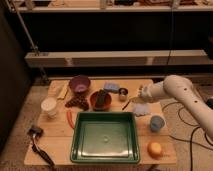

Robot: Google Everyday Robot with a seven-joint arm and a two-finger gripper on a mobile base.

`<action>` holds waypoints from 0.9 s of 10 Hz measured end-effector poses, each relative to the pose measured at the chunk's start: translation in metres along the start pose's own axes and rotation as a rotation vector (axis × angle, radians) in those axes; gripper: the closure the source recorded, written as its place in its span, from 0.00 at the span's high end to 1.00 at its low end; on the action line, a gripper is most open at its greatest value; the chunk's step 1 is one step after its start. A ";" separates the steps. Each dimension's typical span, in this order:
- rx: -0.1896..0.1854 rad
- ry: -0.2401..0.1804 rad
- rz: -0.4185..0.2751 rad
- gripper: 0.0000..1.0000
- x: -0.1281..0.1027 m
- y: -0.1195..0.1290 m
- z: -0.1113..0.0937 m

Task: Place fork in tray

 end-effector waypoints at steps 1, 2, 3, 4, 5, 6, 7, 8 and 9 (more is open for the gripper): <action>-0.008 -0.045 -0.038 0.00 -0.012 -0.010 0.009; -0.022 -0.090 -0.073 0.00 -0.022 -0.017 0.018; -0.041 -0.138 -0.121 0.00 -0.034 -0.024 0.026; -0.067 -0.196 -0.186 0.00 -0.049 -0.030 0.032; -0.131 -0.305 -0.296 0.00 -0.081 -0.032 0.043; -0.162 -0.363 -0.338 0.00 -0.099 -0.027 0.051; -0.180 -0.408 -0.366 0.00 -0.113 -0.020 0.055; -0.188 -0.448 -0.389 0.00 -0.126 -0.013 0.057; -0.196 -0.481 -0.411 0.00 -0.137 -0.008 0.059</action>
